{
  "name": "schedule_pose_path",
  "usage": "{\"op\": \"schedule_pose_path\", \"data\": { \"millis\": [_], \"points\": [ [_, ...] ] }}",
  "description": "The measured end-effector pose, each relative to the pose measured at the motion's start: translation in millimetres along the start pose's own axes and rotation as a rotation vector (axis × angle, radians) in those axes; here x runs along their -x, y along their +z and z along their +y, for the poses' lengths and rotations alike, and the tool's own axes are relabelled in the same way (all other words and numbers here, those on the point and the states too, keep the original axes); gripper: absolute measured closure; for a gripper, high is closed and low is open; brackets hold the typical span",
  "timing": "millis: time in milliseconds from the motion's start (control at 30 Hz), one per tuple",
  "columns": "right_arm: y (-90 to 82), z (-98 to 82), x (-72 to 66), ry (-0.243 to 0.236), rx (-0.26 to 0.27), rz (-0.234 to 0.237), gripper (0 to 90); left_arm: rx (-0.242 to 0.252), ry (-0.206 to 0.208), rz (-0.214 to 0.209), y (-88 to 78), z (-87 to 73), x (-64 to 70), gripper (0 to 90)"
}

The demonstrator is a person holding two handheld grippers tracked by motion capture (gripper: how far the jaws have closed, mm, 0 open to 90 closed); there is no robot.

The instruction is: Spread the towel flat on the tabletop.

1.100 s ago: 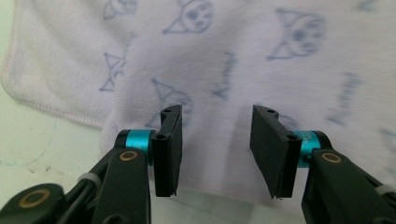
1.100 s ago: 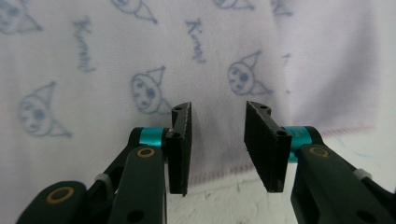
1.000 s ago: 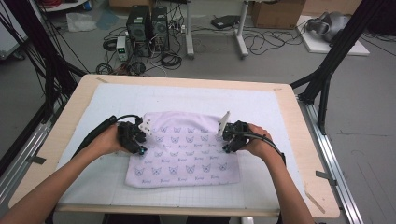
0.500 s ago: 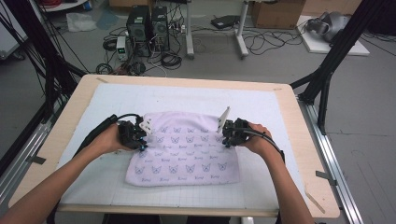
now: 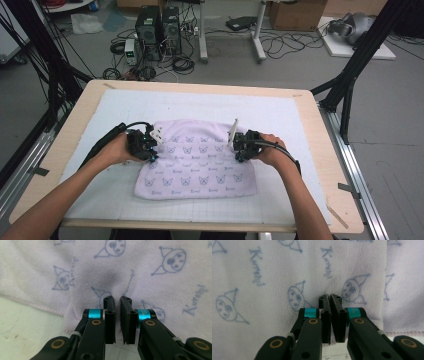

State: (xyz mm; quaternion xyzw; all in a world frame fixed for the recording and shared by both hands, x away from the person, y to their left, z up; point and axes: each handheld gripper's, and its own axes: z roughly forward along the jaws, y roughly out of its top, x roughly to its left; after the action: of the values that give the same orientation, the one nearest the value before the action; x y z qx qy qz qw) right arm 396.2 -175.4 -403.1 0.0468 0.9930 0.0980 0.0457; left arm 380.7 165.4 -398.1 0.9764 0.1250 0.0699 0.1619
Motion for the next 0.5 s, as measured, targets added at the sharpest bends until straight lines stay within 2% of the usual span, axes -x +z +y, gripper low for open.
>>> {"op": "schedule_pose_path", "data": {
  "millis": [133,200,267,333,467,500],
  "points": [
    [-4.6,0.8,-1.4,0.005,0.003,-0.027,88.7,0.019,-0.006,0.014,-6.5,-0.9,-0.3,84.3],
    [-11.3,-1.4,-0.7,0.007,0.041,-0.041,88.6,0.039,-0.012,0.020,-11.3,-0.8,-0.9,84.4],
    [-20.9,-5.9,-0.3,0.031,0.089,-0.054,88.6,0.053,-0.017,0.027,-16.9,-0.4,-1.4,84.4],
    [-31.1,-10.7,-0.3,0.059,0.131,-0.069,88.7,0.073,-0.013,0.052,-23.2,0.7,-3.0,84.5],
    [-51.1,-15.9,3.0,0.100,0.217,-0.131,88.7,0.123,-0.043,0.098,-37.8,4.5,-11.4,84.5],
    [-56.5,-16.2,3.9,0.112,0.232,-0.170,88.7,0.131,-0.048,0.122,-42.1,5.7,-14.1,84.5]
  ]
}}
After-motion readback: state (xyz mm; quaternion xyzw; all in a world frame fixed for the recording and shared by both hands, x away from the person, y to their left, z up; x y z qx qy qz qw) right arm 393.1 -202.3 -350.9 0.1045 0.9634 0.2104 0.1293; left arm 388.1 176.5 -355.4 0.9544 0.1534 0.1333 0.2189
